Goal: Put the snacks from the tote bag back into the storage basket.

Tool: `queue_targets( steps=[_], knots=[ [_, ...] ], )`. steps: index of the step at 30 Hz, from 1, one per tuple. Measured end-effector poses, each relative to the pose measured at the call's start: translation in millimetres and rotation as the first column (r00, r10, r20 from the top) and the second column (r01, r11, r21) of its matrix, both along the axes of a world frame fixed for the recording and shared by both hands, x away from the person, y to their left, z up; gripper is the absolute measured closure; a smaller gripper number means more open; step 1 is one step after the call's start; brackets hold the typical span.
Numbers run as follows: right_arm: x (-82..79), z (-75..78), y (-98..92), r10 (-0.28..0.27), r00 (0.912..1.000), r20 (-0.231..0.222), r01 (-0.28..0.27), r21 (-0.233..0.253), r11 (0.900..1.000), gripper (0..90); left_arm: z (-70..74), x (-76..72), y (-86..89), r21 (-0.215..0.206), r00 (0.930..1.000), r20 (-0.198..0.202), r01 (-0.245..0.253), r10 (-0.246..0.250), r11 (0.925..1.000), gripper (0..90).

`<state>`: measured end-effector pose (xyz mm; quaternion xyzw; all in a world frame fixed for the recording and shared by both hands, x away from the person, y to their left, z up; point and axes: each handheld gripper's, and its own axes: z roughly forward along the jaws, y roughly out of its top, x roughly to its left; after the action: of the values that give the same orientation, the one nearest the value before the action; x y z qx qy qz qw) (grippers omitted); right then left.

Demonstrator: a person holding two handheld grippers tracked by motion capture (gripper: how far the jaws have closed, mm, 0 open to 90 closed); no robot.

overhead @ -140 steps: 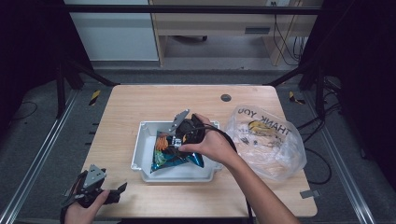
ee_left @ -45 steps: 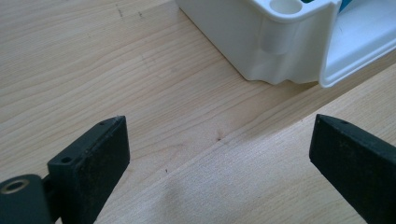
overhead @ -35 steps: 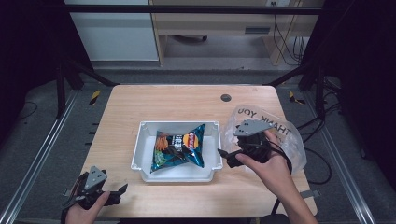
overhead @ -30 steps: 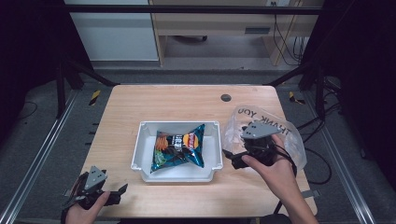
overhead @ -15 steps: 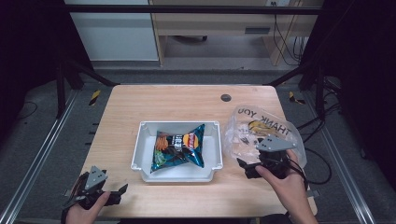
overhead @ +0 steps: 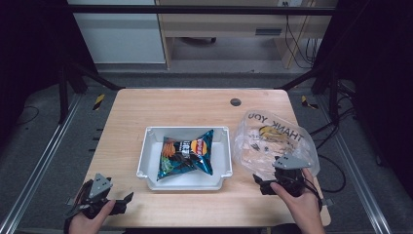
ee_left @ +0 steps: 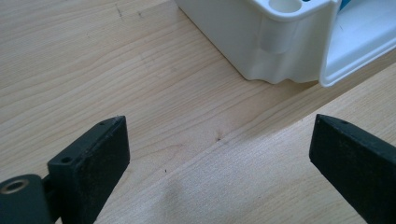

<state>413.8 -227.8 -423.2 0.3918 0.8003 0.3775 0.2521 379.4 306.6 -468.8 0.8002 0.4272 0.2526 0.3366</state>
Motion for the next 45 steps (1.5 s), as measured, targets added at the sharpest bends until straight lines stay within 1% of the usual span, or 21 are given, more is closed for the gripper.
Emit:
queue_targets(
  steps=[2, 6, 15, 18, 21, 23, 25, 28, 32, 40, 45],
  knots=[
    [-0.1, -5.8, -0.5, -0.006, 1.0, -0.005, 0.006, -0.016, 1.0, 5.4, -0.1, -0.1, -0.2, 0.0, 1.0, 0.001, 0.0, 0.0, 1.0, 4.6],
    [-0.2, -13.7, -1.0, -0.014, 0.9997, -0.019, 0.014, -0.021, 1.0, 5.5, -0.2, 0.0, -0.3, 0.0, 1.0, 0.0, 0.001, -0.001, 1.0, 4.6],
    [-1.0, -29.1, 1.8, 0.0, 0.9988, -0.048, -0.003, -0.058, 0.998, 5.7, -0.2, 0.1, -0.5, 0.003, 1.0, -0.001, 0.005, -0.005, 1.0, 4.6],
    [-1.3, -33.4, 5.4, 0.017, 0.998, -0.061, -0.021, -0.066, 0.998, 5.8, -0.3, 0.0, -0.7, 0.001, 1.0, -0.002, 0.005, -0.005, 1.0, 4.6],
    [-1.9, -36.6, 10.5, 0.041, 0.9967, -0.07, -0.048, -0.094, 0.994, 5.8, -0.3, 0.0, -0.8, 0.002, 1.0, -0.002, 0.005, -0.005, 1.0, 4.6],
    [-1.8, -38.4, 14.1, 0.058, 0.9954, -0.077, -0.065, -0.101, 0.993, 5.8, -0.3, 0.0, -0.8, 0.003, 1.0, -0.003, 0.005, -0.005, 1.0, 4.6],
    [-1.5, -40.0, 17.5, 0.072, 0.9936, -0.087, -0.08, -0.094, 0.992, 5.8, -0.4, 0.0, -0.9, 0.003, 1.0, -0.003, 0.005, -0.005, 1.0, 4.6],
    [-0.3, -42.1, 22.7, 0.092, 0.9915, -0.092, -0.101, -0.104, 0.989, 5.8, -0.5, 0.0, -0.8, 0.003, 1.0, -0.002, 0.004, -0.004, 1.0, 4.6],
    [1.6, -44.8, 29.5, 0.107, 0.9894, -0.098, -0.117, -0.102, 0.988, 5.8, -0.6, 0.1, -0.9, 0.004, 1.0, -0.002, 0.004, -0.004, 1.0, 4.6],
    [9.1, -48.2, 38.6, 0.134, 0.9848, -0.11, -0.147, -0.117, 0.982, 6.1, -0.7, 0.1, -0.9, 0.009, 1.0, -0.003, 0.006, -0.006, 0.9999, 4.6],
    [14.0, -51.6, 43.1, 0.137, 0.9846, -0.108, -0.15, -0.119, 0.982, 6.9, -1.0, 0.4, -1.4, 0.008, 1.0, -0.004, 0.005, -0.005, 1.0, 4.5]
  ],
)
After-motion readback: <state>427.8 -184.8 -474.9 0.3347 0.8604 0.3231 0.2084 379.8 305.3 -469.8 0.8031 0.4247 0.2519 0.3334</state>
